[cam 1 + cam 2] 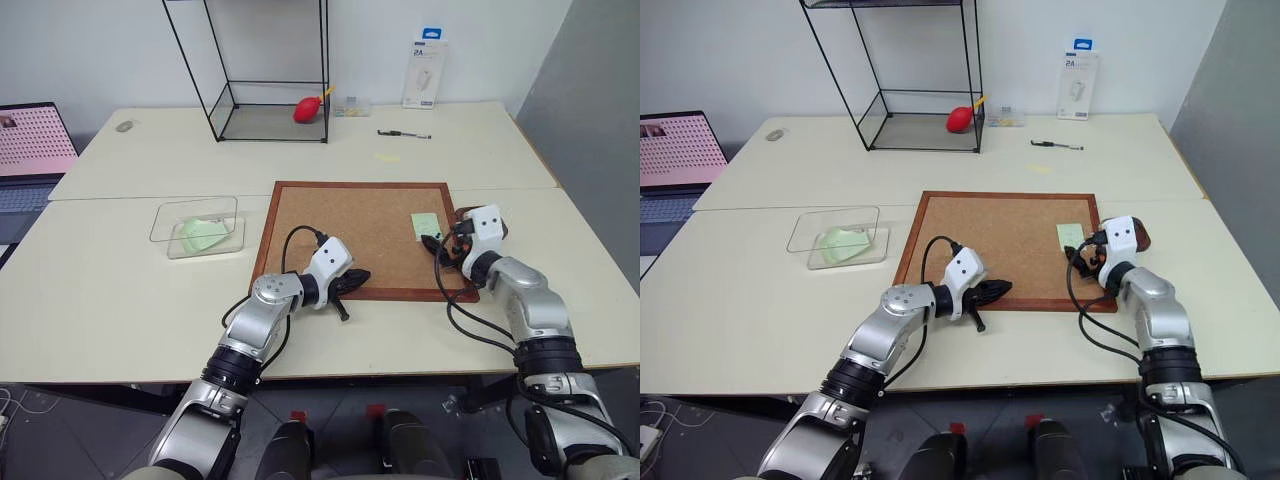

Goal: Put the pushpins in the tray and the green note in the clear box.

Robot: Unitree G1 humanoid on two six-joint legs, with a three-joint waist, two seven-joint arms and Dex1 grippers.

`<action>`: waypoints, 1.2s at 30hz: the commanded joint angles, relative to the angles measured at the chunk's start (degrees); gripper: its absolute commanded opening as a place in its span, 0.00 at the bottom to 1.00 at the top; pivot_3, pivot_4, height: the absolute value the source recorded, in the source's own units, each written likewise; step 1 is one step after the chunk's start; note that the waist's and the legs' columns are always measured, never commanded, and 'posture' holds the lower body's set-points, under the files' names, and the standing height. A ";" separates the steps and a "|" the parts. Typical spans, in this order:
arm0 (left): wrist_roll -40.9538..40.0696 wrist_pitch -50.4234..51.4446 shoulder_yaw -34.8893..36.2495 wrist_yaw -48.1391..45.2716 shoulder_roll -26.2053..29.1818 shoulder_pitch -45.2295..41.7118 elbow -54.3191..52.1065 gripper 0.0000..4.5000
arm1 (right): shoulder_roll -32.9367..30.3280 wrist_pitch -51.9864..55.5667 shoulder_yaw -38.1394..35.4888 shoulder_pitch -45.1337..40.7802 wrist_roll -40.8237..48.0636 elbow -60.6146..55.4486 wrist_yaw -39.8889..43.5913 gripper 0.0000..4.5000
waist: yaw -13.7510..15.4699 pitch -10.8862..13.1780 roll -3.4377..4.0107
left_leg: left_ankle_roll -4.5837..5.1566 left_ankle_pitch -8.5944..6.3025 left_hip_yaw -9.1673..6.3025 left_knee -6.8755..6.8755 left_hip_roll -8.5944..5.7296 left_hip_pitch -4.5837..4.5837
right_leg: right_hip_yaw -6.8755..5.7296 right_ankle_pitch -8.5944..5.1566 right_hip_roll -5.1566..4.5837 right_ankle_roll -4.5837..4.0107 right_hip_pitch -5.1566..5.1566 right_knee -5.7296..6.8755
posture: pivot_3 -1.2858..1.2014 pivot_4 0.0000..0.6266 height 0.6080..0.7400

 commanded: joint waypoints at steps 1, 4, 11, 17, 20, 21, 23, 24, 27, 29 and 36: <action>1.16 1.80 -1.74 -0.15 0.25 2.02 2.13 0.00 | -0.18 -2.89 -0.25 -1.98 -0.58 1.19 -0.27 0.65 | -0.01 0.00 0.00 | 0.00 0.00 0.00 0.00 0.00 0.00 | 0.00 0.00 0.00 0.00 0.00 0.00 | 0.52 0.24 1.00; 1.13 1.86 -1.68 -0.08 0.30 2.14 2.04 0.00 | -0.21 -3.42 -0.19 -2.19 -0.59 1.78 0.00 0.51 | -0.01 0.00 0.00 | 0.00 0.00 0.00 0.00 0.00 0.01 | -0.01 0.00 0.00 0.00 0.00 0.00 | 0.52 0.24 1.00; 1.09 1.88 -1.67 -0.02 0.27 2.30 1.97 0.00 | -0.41 -3.31 -0.04 -1.61 -0.42 0.98 0.59 0.18 | -0.01 0.00 0.00 | 0.00 0.00 0.00 0.00 0.00 0.00 | 0.00 0.00 0.00 0.00 0.00 0.01 | 0.52 0.24 1.00; 0.56 2.37 -1.34 0.01 -0.13 2.19 1.90 0.00 | 0.13 -3.39 -0.58 -0.28 0.85 -1.90 1.07 0.01 | -0.01 0.00 0.00 | 0.00 0.00 0.00 0.00 0.00 0.00 | 0.00 0.00 0.00 0.00 0.00 0.00 | 0.52 0.24 1.00; 0.62 2.22 -1.28 -0.16 -0.11 1.97 2.21 0.00 | 0.48 -3.13 -0.73 0.48 1.74 -3.98 1.78 0.01 | -0.01 0.00 0.00 | 0.00 0.00 -0.01 -0.01 0.00 -0.01 | -0.01 -0.01 0.00 0.00 0.00 -0.01 | 0.52 0.24 1.00; 0.67 2.20 -1.30 -0.19 -0.09 1.93 2.25 0.00 | 0.56 -3.06 -0.76 0.71 1.93 -4.70 1.96 0.01 | 0.00 0.00 0.00 | 0.00 0.00 -0.02 -0.01 0.00 -0.01 | -0.02 -0.01 0.00 0.00 0.00 -0.01 | 0.52 0.24 1.00; 0.73 2.25 -1.37 -0.28 -0.06 1.89 2.26 0.00 | 0.74 -2.52 -0.80 1.30 2.46 -6.51 2.29 0.01 | 0.00 0.00 0.00 | 0.00 0.00 -0.02 -0.01 0.00 -0.01 | -0.02 -0.01 0.00 0.00 -0.01 -0.01 | 0.52 0.24 1.00; 0.77 2.27 -1.41 -0.32 -0.04 1.86 2.29 0.00 | 0.80 -2.22 -0.80 1.62 2.62 -7.41 2.36 0.01 | 0.01 0.00 0.00 | 0.00 0.00 -0.03 -0.01 0.00 -0.02 | -0.02 -0.01 0.00 0.00 -0.01 -0.01 | 0.52 0.24 1.00; 0.91 2.38 -1.52 -0.39 0.04 1.79 2.38 0.00 | 1.15 -1.13 -1.07 2.53 3.26 -9.93 2.30 0.01 | 0.06 0.00 0.00 | 0.00 0.00 -0.02 -0.01 0.00 -0.01 | -0.02 -0.01 0.00 0.00 -0.01 0.00 | 0.52 0.24 1.00; 1.06 2.43 -1.67 -0.46 0.13 1.78 2.47 0.00 | 1.38 -0.43 -1.27 2.95 3.54 -11.27 2.23 0.01 | 0.08 0.00 0.00 | 0.00 0.00 -0.03 -0.01 0.00 -0.01 | -0.02 -0.01 0.00 0.00 -0.01 0.00 | 0.52 0.24 1.00; 1.33 2.57 -2.21 -0.53 0.36 2.01 2.55 0.00 | 1.49 1.68 -1.99 4.02 4.50 -14.62 1.52 0.01 | 0.04 -0.01 0.01 | 0.00 0.00 -0.05 0.00 -0.01 -0.01 | -0.03 0.00 0.00 0.01 0.00 -0.01 | 0.52 0.24 1.00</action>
